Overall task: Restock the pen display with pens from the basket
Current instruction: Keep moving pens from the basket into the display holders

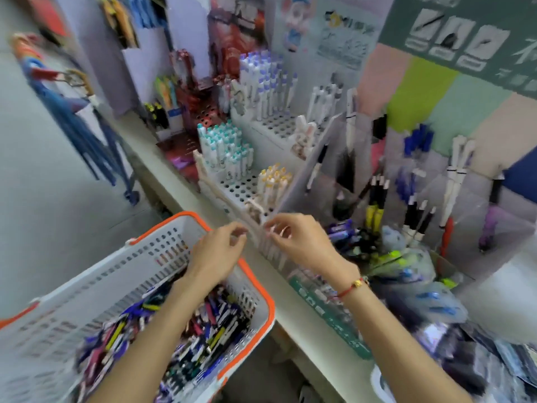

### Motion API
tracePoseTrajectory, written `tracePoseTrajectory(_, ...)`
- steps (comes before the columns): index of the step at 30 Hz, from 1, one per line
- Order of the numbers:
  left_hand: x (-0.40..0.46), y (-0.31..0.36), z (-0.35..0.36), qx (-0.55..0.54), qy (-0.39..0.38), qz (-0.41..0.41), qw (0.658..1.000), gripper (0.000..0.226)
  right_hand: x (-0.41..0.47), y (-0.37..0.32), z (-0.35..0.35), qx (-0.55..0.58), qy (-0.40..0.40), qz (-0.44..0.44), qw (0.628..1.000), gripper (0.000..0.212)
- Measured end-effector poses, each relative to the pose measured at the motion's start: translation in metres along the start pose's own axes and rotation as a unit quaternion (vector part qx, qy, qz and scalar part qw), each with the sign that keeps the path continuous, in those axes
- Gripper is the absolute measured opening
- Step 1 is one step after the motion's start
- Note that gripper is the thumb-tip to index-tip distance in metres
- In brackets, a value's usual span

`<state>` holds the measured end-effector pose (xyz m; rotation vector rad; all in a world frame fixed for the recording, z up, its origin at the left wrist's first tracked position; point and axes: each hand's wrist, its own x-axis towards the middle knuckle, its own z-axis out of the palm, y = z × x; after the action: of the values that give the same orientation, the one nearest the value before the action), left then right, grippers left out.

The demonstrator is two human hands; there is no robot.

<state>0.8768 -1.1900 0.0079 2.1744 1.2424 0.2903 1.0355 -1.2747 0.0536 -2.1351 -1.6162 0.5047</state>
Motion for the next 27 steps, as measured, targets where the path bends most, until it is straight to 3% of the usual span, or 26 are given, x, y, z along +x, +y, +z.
tracePoseTrajectory(5, -0.058, -0.086, 0.006, -0.036, -0.002, -0.113, 0.993, 0.022, -0.003, -0.020, 0.096, 0.007, -0.183, -0.041, 0.982, 0.021)
tracePoseTrajectory(12, -0.129, -0.184, 0.025, -0.087, -0.012, -0.247, 0.965, 0.023, -0.021, -0.044, 0.201, -0.041, -0.385, -0.074, 0.919, 0.030)
tracePoseTrajectory(16, -0.158, -0.225, 0.049, -0.102, -0.011, -0.306, 0.947, 0.026, -0.027, -0.044, 0.244, -0.070, -0.402, -0.059, 0.911, 0.032)
tracePoseTrajectory(22, -0.172, -0.280, 0.091, -0.036, 0.001, -0.323, 0.946, 0.031, -0.011, -0.032, 0.287, -0.207, -0.345, -0.087, 0.911, 0.023)
tracePoseTrajectory(25, -0.177, -0.293, 0.108, -0.032, -0.062, -0.304, 0.950, 0.035, 0.003, -0.025, 0.304, -0.277, -0.392, -0.180, 0.859, 0.041)
tracePoseTrajectory(27, -0.184, -0.300, 0.120, -0.027, -0.163, -0.283, 0.945, 0.042, 0.005, -0.021, 0.313, -0.333, -0.444, -0.254, 0.792, 0.054)
